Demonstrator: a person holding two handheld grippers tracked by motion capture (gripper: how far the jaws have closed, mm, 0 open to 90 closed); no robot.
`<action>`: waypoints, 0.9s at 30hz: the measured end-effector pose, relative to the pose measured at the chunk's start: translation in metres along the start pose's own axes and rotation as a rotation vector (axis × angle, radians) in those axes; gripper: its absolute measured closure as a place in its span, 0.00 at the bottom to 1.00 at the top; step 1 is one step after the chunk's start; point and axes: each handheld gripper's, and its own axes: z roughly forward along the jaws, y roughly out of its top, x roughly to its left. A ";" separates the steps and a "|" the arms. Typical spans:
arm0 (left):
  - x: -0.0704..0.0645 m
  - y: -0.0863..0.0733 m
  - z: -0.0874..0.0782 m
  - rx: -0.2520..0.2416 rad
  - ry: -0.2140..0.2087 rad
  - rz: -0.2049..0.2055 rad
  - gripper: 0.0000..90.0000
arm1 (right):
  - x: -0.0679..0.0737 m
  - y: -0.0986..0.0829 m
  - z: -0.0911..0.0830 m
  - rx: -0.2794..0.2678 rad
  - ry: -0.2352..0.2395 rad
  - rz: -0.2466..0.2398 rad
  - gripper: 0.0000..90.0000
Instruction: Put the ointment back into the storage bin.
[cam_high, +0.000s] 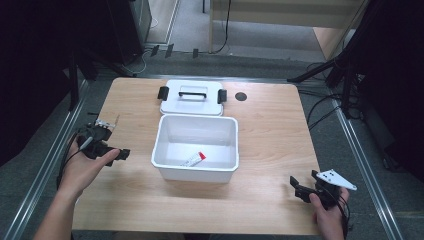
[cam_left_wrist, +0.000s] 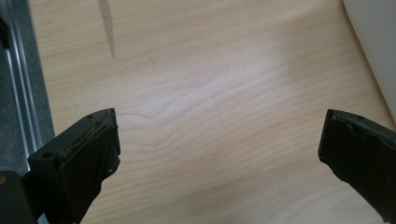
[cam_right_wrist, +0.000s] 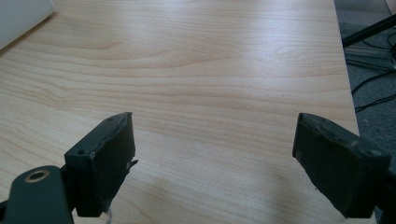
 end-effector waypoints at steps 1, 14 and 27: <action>0.003 -0.007 0.002 -0.050 0.001 -0.033 0.00 | 0.000 0.000 0.000 0.000 0.000 0.000 0.15; 0.014 -0.088 0.020 -0.398 -0.041 -0.167 0.00 | 0.000 0.000 0.000 0.001 -0.002 -0.004 0.15; 0.014 -0.143 0.020 -0.530 0.146 -0.183 0.00 | 0.001 0.000 0.001 0.003 -0.003 -0.010 0.15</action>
